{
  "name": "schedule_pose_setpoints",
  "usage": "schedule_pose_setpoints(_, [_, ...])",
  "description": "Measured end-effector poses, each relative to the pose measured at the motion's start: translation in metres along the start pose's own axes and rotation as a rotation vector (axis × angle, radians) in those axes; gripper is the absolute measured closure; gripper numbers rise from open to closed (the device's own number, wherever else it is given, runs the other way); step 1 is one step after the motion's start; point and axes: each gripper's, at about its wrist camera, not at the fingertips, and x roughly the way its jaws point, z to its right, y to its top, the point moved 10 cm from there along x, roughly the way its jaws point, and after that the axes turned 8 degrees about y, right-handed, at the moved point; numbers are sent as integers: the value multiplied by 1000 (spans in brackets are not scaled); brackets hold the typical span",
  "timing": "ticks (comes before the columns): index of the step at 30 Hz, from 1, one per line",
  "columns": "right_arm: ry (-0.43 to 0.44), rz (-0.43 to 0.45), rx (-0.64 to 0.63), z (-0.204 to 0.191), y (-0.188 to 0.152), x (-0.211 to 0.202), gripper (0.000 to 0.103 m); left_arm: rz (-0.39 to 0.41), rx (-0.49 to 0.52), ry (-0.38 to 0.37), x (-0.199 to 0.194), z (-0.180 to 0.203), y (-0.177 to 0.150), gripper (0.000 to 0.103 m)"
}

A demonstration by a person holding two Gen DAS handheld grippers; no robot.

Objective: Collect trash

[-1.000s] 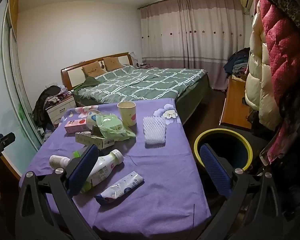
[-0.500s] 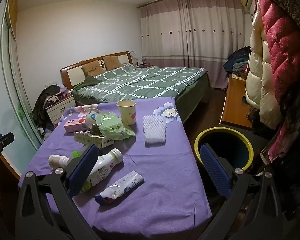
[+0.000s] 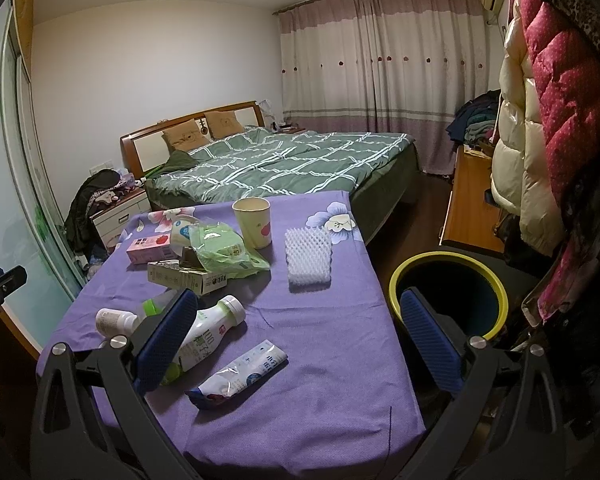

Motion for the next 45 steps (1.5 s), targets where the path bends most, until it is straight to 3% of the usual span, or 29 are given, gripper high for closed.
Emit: schedule_pose_setpoints(45, [-8,10,14,5,0,-1,6,-4,5,4,0,2,-2,4])
